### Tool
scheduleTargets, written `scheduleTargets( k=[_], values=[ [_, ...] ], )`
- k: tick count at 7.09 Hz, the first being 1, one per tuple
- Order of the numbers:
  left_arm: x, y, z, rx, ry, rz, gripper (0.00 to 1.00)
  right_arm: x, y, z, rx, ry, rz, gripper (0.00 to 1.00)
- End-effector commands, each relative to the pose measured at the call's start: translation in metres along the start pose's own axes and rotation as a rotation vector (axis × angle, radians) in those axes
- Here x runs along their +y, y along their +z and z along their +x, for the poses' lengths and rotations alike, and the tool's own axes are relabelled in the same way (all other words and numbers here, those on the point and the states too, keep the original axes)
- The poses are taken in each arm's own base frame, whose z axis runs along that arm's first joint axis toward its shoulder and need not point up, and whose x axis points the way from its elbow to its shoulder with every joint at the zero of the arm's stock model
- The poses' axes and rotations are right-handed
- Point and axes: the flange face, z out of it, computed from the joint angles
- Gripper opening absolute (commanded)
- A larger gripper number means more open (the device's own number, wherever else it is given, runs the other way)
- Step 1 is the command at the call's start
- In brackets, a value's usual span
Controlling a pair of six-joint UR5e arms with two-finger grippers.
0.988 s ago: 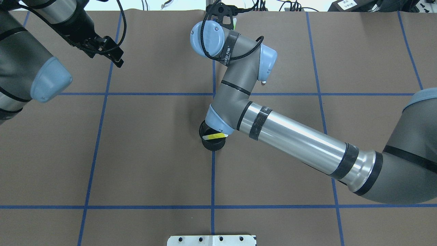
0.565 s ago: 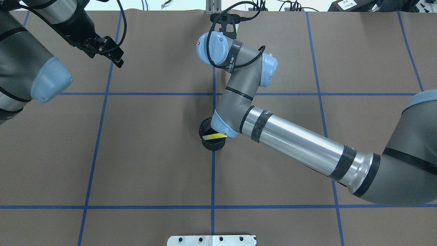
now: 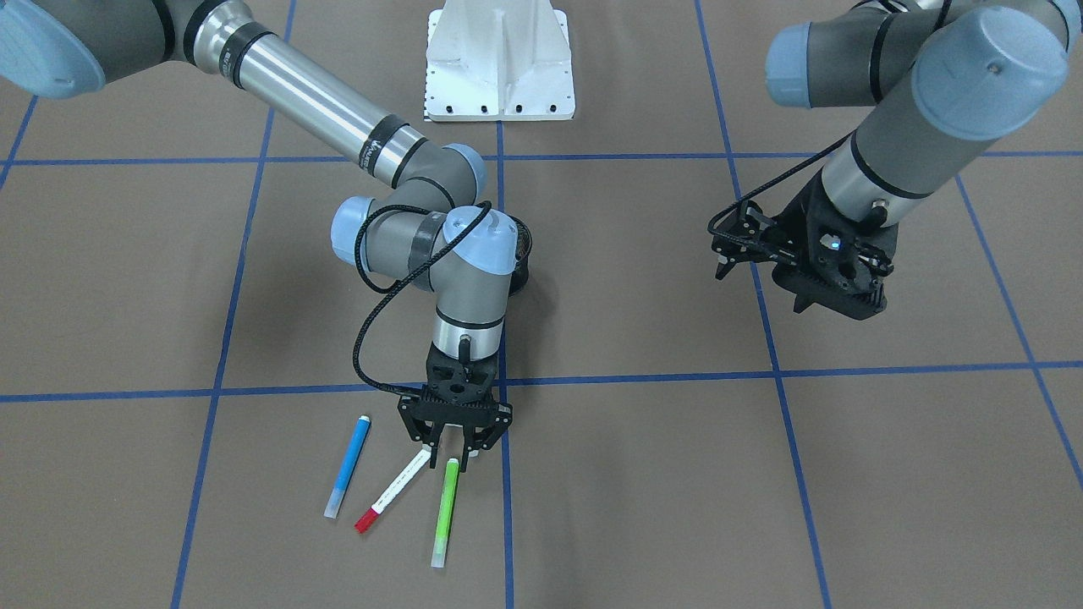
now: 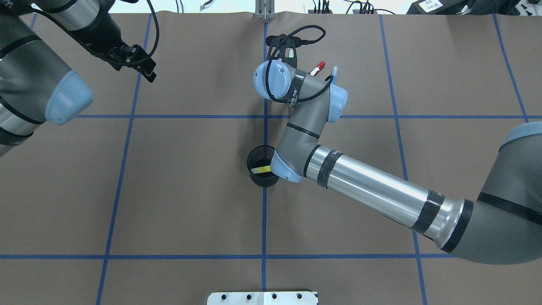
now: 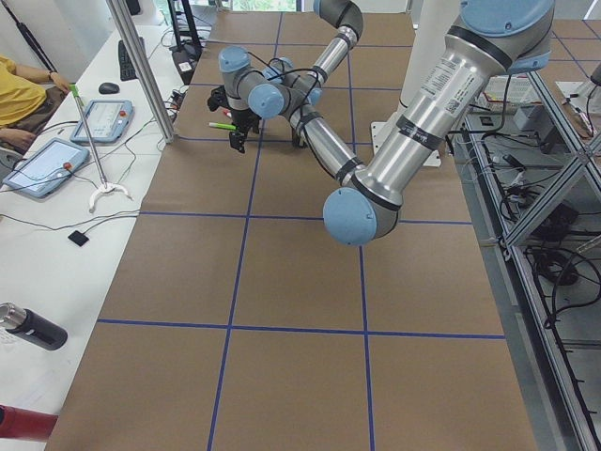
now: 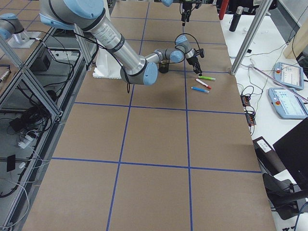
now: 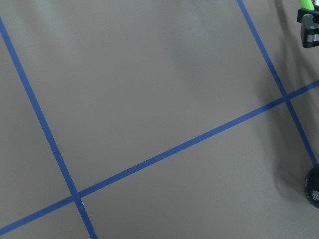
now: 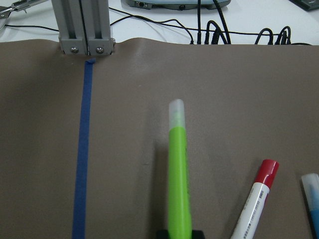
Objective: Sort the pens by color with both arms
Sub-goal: 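Carry the green highlighter farther from the robot and set it beside the markers, then withdraw the right gripper while the left gripper moves over the cup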
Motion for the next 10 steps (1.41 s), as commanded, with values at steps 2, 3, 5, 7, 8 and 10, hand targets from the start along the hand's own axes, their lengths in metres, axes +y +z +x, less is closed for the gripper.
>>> scheduleTargets(
  k=[2, 3, 5, 7, 8, 10],
  values=[
    [-0.001, -0.002, 0.004, 0.004, -0.019, 0.008, 1.0, -0.03, -0.01, 0.01, -0.068, 0.063, -0.137, 0.99],
    [-0.002, -0.005, 0.011, 0.01, -0.06, 0.013, 1.0, -0.049, -0.012, 0.023, -0.101, 0.082, -0.256, 0.99],
    [-0.004, -0.003, 0.038, 0.032, -0.201, 0.01, 1.0, -0.079, -0.02, 0.08, -0.092, 0.029, -0.451, 0.99],
    [-0.004, 0.013, 0.1, 0.07, -0.461, -0.034, 1.0, -0.09, -0.027, 0.149, -0.122, -0.048, -0.529, 0.99],
    [-0.002, 0.017, 0.128, 0.084, -0.563, -0.051, 1.0, -0.104, -0.026, 0.173, -0.149, -0.058, -0.551, 0.99],
    [0.002, 0.035, 0.19, 0.105, -0.607, -0.093, 1.0, -0.122, -0.023, 0.24, -0.211, -0.131, -0.587, 0.99]
  ],
)
